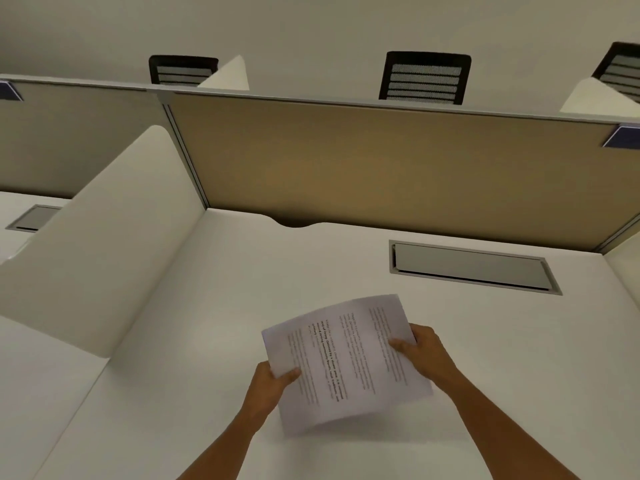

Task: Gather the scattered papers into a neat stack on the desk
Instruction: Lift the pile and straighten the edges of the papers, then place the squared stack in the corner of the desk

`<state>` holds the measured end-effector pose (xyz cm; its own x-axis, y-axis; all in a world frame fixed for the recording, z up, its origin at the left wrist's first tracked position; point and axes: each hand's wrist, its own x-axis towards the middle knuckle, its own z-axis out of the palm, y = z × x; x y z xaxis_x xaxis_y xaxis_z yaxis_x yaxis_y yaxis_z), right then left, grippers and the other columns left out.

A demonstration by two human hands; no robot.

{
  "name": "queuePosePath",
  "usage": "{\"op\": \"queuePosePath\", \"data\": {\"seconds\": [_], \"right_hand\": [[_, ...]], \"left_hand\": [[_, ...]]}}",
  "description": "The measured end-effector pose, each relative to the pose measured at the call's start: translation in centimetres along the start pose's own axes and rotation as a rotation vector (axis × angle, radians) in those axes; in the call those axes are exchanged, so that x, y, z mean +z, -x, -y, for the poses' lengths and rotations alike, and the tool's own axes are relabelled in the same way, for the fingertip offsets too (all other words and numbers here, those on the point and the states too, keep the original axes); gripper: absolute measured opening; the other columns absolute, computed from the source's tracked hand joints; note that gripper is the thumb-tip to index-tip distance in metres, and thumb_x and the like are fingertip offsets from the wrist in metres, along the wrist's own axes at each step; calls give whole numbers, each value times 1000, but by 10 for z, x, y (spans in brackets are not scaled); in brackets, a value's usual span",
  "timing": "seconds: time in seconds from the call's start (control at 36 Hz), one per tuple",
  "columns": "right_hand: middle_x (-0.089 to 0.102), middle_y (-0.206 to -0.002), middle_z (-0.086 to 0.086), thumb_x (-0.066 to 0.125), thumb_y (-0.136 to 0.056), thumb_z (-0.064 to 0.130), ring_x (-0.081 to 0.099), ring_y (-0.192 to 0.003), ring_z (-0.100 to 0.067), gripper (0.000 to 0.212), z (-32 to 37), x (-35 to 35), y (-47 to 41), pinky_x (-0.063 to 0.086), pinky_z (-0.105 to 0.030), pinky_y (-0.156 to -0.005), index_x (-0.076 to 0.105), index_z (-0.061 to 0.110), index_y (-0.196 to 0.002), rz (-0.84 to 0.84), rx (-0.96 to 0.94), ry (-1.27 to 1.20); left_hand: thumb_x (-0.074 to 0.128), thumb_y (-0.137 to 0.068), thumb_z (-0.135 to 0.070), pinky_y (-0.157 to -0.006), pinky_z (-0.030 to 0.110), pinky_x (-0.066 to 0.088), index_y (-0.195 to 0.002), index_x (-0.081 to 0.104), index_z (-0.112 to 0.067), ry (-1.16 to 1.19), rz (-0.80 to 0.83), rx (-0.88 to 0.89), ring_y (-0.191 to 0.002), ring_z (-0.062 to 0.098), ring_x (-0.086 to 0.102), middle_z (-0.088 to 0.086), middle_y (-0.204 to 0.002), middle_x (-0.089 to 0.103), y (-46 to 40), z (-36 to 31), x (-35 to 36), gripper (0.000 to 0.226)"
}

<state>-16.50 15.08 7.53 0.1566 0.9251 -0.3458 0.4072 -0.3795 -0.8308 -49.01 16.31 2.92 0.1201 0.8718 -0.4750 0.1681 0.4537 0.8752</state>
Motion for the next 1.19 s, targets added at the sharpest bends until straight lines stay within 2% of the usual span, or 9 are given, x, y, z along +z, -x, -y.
{"op": "queuePosePath", "data": {"seconds": [0.11,0.25,0.44,0.53,0.61,0.78,0.89,1.08,1.19], "right_hand": [[78,-95,-7,72,-89,26,77,-80,-24,20,26,-17,-4,63,-46,-75,72,14,-104,115,-30,-5],[78,-94,-4,72,-88,29,77,-79,-21,23,63,-33,-2,63,-33,-68,72,12,-103,245,-70,80],[78,-90,-2,71,-86,22,77,-79,-21,7,110,-41,-5,62,-34,-72,73,17,-90,411,-104,258],[77,-87,-4,73,-83,19,76,-79,-26,8,127,-41,-7,60,-32,-68,74,13,-89,464,-129,324],[78,-92,-7,75,-79,22,75,-85,-30,14,138,-38,-12,61,-42,-76,75,14,-91,477,-151,388],[78,-96,-9,78,-80,22,75,-90,-31,12,149,-40,-19,60,-44,-82,76,16,-91,523,-141,375],[78,-101,-11,82,-78,24,75,-93,-30,26,154,-45,-22,61,-40,-84,75,10,-99,538,-77,300],[77,-101,-12,81,-79,32,75,-93,-34,29,154,-57,-31,62,-44,-82,77,17,-103,415,-65,100],[74,-110,-18,77,-84,21,73,-96,-32,26,147,-66,-35,58,-41,-85,74,9,-106,426,-41,-47]], "left_hand": [[75,-80,-17,-76,43,61,-115,64,-19,125,-15,25,-94,23,74,3,-107,75,7,-12,-10,36],[76,-81,-19,-75,46,61,-121,58,-24,148,-51,95,-95,26,72,9,-107,73,5,-42,-39,44],[73,-83,-22,-90,45,58,-113,68,-20,-308,320,68,-97,21,72,4,-103,76,6,-90,-56,30],[76,-81,-28,-90,42,57,-116,67,-17,-408,488,70,-100,20,72,3,-108,75,14,-102,-46,38],[77,-79,-31,-90,42,58,-113,70,-14,-428,559,95,-100,23,72,2,-113,74,22,-108,-32,38],[77,-80,-28,-86,48,59,-109,71,-13,-342,439,119,-93,26,74,4,-108,75,28,-105,-20,34],[76,-81,-25,-82,48,60,-109,71,-12,-248,322,159,-87,28,75,6,-103,77,33,-107,-19,31],[73,-83,-24,-78,45,61,-107,72,-16,-163,212,192,-82,28,76,4,-98,78,37,-112,-23,25],[74,-82,-24,-78,48,61,-107,72,-14,-93,178,197,-83,32,75,7,-99,77,36,-113,-32,27]]}}
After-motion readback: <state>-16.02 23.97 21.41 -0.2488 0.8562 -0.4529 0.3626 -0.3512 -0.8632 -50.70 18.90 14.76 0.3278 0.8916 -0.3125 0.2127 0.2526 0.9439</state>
